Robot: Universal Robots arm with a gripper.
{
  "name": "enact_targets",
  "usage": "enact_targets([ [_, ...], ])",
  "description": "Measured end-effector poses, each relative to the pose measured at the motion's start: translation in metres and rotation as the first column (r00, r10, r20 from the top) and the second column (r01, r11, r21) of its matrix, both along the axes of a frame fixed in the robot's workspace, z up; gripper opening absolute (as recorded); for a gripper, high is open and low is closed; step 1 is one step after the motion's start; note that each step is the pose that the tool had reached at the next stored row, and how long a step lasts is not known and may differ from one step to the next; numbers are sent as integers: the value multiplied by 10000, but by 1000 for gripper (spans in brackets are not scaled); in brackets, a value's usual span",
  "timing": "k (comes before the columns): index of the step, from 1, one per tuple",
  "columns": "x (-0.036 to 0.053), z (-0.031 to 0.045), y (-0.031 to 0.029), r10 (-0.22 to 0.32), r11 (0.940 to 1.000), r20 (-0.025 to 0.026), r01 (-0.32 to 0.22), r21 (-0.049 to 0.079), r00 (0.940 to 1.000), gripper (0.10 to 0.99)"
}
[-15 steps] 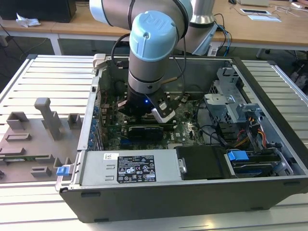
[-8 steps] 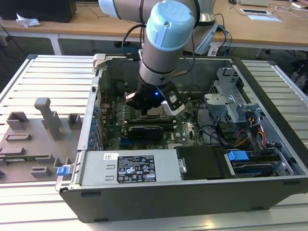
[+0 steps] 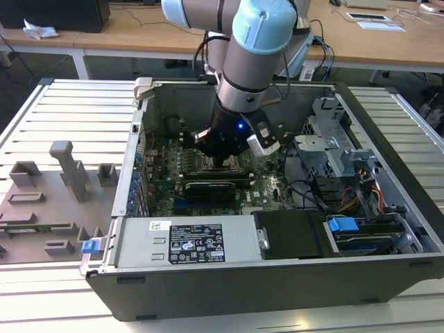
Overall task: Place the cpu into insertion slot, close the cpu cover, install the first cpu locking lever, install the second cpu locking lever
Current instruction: 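Install the second cpu locking lever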
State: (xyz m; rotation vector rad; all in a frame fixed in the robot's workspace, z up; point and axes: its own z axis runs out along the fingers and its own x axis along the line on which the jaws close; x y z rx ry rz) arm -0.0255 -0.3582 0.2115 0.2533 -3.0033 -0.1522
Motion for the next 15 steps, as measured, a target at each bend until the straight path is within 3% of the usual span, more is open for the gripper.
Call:
enact_targets([
  [2, 7, 0, 41, 0, 9992, 0, 0, -392, 10000, 106],
  [3, 16, 107, 80, 2, 9960, -1, -2, -888, 10000, 106],
  [4, 16, 207, 81, 1, 9961, 0, -1, -886, 10000, 106],
  [6, 16, 313, 81, 0, 9961, 0, 0, -886, 10000, 106],
  [8, 16, 489, 81, -5, 9960, -4, 5, -889, 10000, 106],
  [12, 16, 502, 81, -20, 9963, -2, 20, -864, 10000, 106],
  [13, 16, 502, 81, -21, 9962, 43, 25, -865, 10000, 106],
  [15, 16, 502, 84, -28, 9962, 495, 71, -862, 9988, 106],
])
